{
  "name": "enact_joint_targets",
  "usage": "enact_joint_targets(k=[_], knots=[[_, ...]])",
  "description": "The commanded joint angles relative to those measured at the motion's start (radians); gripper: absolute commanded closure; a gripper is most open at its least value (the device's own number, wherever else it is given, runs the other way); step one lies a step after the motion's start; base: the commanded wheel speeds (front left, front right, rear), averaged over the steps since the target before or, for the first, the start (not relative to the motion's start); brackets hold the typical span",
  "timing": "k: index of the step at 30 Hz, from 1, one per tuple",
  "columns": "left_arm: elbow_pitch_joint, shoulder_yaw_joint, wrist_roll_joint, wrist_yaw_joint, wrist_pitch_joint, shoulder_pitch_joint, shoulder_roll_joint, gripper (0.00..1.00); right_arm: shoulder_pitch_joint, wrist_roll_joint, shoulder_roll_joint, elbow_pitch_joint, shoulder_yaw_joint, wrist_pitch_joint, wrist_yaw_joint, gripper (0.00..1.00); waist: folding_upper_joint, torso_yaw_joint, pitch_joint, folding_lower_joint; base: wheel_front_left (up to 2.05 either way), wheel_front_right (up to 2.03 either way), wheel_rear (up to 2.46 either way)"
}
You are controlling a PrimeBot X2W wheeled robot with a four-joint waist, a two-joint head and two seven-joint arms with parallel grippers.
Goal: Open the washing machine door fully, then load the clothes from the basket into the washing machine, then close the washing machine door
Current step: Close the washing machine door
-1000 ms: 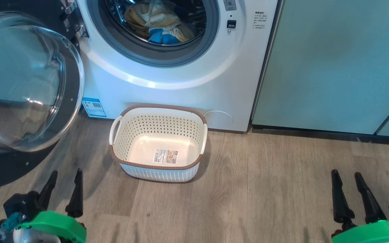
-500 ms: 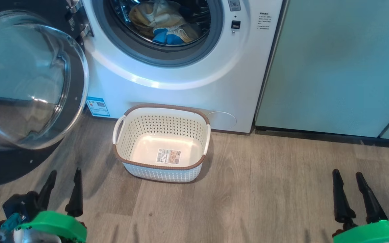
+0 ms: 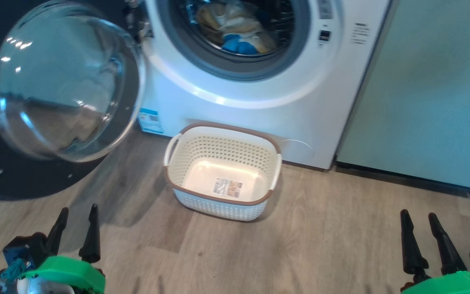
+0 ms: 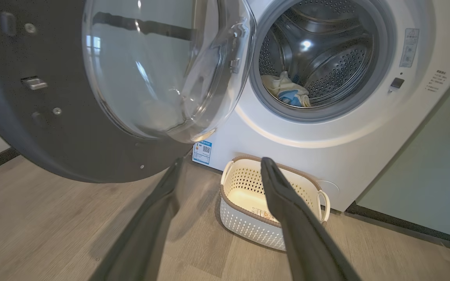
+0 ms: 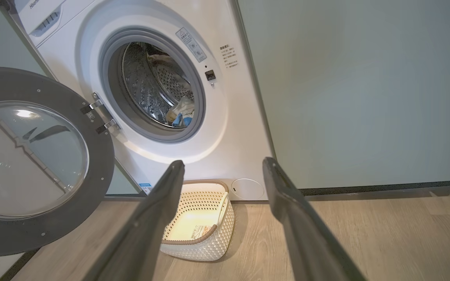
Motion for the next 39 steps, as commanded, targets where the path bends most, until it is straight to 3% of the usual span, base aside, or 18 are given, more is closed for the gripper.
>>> enact_joint_targets(k=[1, 24, 39], knots=[[-0.027, 0.049, 0.003, 0.000, -0.006, -0.062, 0.011, 0.00, -0.027, -0.003, -0.014, -0.034, 0.019, -0.010, 0.000, 0.00, 0.0000, 0.035, 0.000, 0.0000, 0.00, 0.00, 0.00], [-0.015, 0.061, 0.015, 0.000, -0.006, -0.079, -0.013, 0.00, -0.038, -0.002, -0.013, -0.034, 0.027, -0.010, 0.000, 0.00, 0.0000, 0.350, 0.008, 0.0000, 0.00, 0.00, 0.00], [-0.012, 0.059, 0.006, -0.001, -0.006, -0.083, -0.021, 0.00, -0.038, 0.000, -0.012, -0.030, 0.034, -0.010, 0.000, 0.00, 0.0000, 0.456, 0.002, 0.0000, 0.00, 0.00, 0.00]])
